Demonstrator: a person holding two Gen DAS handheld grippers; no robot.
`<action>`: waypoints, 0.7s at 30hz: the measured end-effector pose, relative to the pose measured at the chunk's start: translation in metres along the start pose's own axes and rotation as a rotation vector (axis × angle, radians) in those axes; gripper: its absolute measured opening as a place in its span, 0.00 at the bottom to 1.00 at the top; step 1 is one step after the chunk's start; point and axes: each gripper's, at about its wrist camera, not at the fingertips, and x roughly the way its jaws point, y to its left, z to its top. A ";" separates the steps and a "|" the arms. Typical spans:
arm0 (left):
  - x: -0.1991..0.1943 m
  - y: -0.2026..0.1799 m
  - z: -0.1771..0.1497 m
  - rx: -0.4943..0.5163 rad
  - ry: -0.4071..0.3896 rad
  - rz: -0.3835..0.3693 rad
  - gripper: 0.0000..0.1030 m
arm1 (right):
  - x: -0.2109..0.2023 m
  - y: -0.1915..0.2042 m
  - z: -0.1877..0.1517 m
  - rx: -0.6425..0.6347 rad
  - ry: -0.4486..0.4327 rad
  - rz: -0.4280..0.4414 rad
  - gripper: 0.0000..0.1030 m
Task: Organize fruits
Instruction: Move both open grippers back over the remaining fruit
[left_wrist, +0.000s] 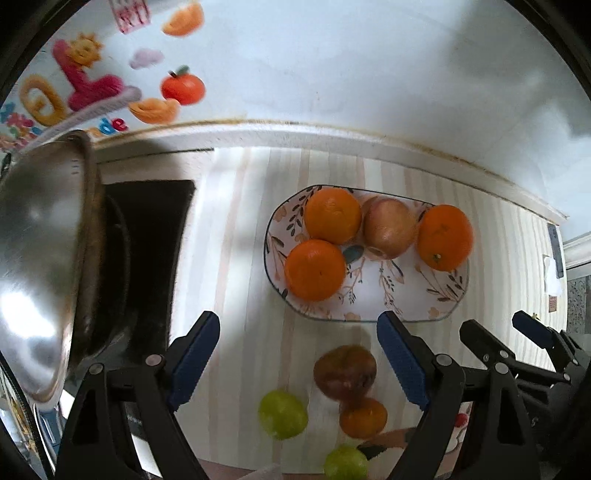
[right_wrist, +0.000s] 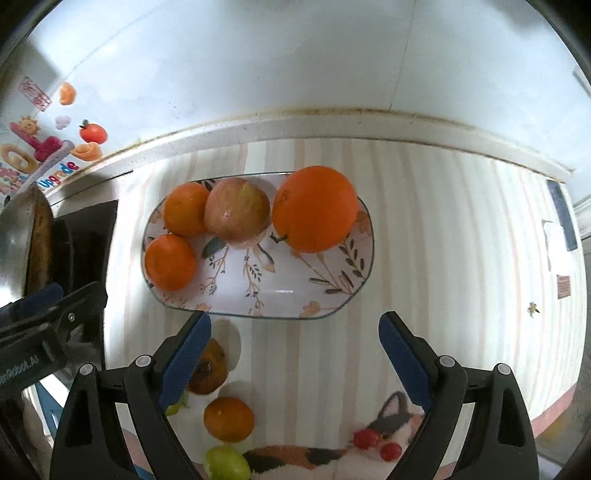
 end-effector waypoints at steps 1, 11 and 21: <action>-0.004 -0.001 -0.003 0.007 -0.014 0.004 0.85 | -0.008 0.000 -0.004 0.001 -0.012 0.000 0.92; -0.067 -0.007 -0.042 0.052 -0.156 0.034 0.85 | -0.071 -0.002 -0.042 0.008 -0.117 -0.017 0.92; -0.113 -0.016 -0.071 0.076 -0.247 0.005 0.85 | -0.140 0.000 -0.080 0.013 -0.233 0.007 0.92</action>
